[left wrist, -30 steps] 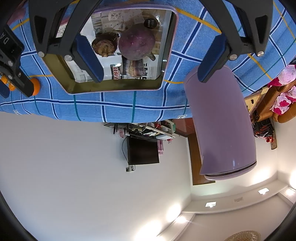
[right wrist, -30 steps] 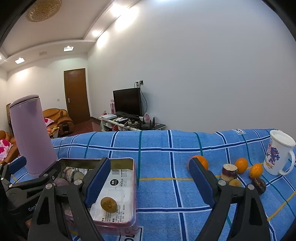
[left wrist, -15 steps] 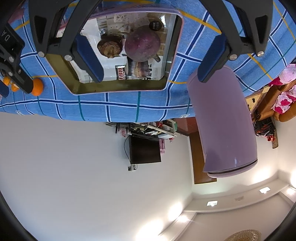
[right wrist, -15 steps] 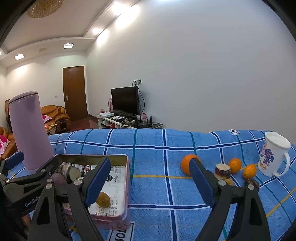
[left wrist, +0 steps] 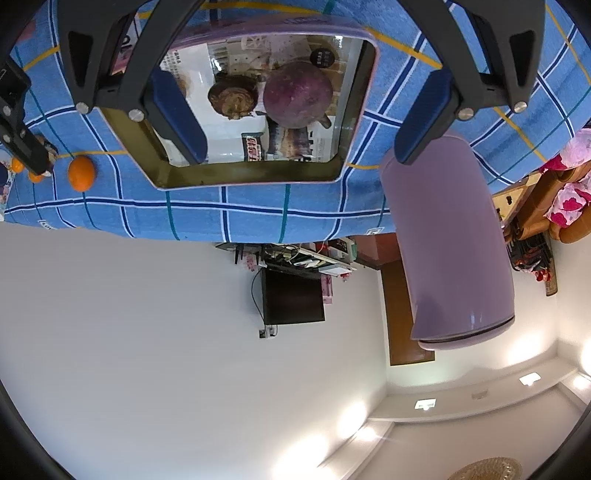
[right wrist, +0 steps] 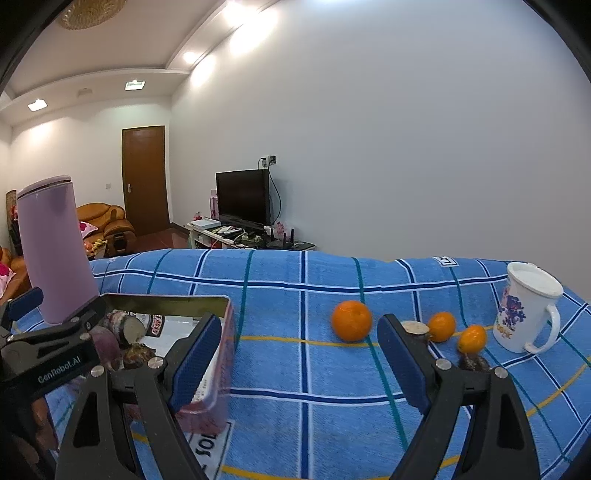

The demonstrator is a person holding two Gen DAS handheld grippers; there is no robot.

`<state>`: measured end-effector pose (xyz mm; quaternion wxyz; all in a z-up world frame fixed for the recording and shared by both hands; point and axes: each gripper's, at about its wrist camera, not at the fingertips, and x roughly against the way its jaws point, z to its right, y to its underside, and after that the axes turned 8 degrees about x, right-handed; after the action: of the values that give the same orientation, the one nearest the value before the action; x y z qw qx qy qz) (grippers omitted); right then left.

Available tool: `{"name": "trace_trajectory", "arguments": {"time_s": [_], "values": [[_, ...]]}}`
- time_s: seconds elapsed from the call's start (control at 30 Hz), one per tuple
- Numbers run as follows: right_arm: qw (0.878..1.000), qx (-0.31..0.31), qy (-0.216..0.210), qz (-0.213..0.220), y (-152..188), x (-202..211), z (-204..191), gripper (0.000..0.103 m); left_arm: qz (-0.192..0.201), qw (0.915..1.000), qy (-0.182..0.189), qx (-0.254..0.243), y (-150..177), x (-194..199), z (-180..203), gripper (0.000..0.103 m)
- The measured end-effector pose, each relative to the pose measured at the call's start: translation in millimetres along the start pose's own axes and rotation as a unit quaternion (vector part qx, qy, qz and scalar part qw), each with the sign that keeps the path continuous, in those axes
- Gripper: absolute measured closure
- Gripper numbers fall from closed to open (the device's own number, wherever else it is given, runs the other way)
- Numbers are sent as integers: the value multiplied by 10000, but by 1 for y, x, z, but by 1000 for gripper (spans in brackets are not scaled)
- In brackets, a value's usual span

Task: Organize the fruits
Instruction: 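Move left tool toward a small yellow fruit while right tool moves toward a dark brown fruit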

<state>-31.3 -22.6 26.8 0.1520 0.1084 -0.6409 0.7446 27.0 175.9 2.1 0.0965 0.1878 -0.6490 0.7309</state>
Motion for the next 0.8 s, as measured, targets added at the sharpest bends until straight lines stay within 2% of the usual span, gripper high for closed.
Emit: {"name": "trace_trajectory", "arguments": {"time_s": [0.4,0.67,0.8], "values": [[9995,-117,187,-235,12,12,46,16,-77,9996,211,-195,9,16,27,0],[9965,-487,471,-495,27,20,105,16,-120,9968,515,-600,18,31,59,0],[9919,-763,768,-668,36,26,144,16,-182,9951,681,-700,22,36,76,0]]}}
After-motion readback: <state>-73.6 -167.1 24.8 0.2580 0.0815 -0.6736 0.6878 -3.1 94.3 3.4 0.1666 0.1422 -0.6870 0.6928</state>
